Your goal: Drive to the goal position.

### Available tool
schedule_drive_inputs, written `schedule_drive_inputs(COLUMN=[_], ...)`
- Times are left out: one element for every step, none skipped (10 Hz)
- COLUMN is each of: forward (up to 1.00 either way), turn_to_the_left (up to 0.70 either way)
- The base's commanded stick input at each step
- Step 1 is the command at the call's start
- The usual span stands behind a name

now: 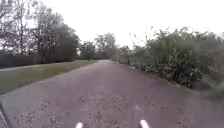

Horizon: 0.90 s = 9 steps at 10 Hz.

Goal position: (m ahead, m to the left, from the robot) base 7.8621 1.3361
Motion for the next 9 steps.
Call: schedule_drive_inputs(forward=[0.70, 0.70, 0.70, 0.70, 0.70, 0.70, 0.70, 0.70, 0.70], turn_to_the_left=[0.00, 0.00, 0.00, 0.00, 0.00, 0.00, 0.00, 0.00, 0.00])
